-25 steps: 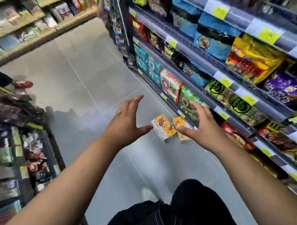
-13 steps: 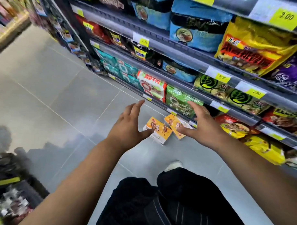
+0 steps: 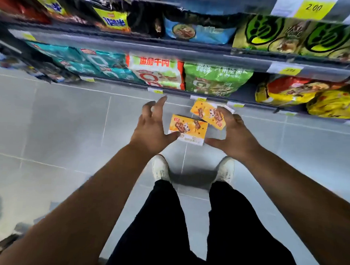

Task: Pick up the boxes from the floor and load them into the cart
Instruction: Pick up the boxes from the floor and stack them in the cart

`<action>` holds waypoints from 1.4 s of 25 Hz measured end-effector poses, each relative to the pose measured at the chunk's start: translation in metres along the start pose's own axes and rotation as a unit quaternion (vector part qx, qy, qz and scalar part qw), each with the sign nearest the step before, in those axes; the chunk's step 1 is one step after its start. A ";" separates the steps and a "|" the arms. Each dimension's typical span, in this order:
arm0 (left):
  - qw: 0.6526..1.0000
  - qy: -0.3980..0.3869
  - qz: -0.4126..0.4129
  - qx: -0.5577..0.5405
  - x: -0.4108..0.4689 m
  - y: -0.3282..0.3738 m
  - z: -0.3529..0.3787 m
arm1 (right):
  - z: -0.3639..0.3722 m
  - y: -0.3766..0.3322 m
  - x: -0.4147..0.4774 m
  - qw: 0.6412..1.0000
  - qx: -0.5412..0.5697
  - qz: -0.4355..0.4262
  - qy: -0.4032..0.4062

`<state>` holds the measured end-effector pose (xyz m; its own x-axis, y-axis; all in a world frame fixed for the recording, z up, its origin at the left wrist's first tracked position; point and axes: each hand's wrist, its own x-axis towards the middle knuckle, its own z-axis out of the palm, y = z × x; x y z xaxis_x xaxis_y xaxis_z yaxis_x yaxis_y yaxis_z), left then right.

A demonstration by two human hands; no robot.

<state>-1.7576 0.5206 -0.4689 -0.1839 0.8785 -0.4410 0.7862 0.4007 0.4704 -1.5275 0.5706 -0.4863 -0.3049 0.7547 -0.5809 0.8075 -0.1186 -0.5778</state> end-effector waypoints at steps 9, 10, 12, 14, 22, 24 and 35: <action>0.995 -0.081 0.041 0.038 0.123 -0.139 0.179 | 0.192 0.120 0.128 0.985 0.085 0.137 0.057; 0.995 -0.084 0.042 0.045 0.139 -0.157 0.204 | 0.212 0.138 0.149 0.984 0.085 0.147 0.056; 0.993 -0.099 0.037 0.059 0.169 -0.187 0.243 | 0.243 0.172 0.183 0.983 0.077 0.163 0.043; 0.988 -0.125 0.041 0.083 0.203 -0.215 0.283 | 0.271 0.208 0.219 0.981 0.058 0.183 0.030; 0.968 -0.238 -0.005 0.075 0.284 -0.277 0.363 | 0.332 0.272 0.308 0.969 0.070 0.235 0.010; 0.962 -0.262 -0.014 0.072 0.286 -0.277 0.374 | 0.340 0.267 0.314 0.969 0.069 0.239 0.010; 0.977 -0.194 -0.014 0.088 0.192 -0.228 0.283 | 0.273 0.186 0.227 0.979 0.016 0.198 0.048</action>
<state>-1.8055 0.5241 -0.8776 0.0035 0.6893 -0.7245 0.8798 0.3422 0.3299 -1.5842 0.5441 -0.8825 0.0802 0.7025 -0.7072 0.8356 -0.4342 -0.3366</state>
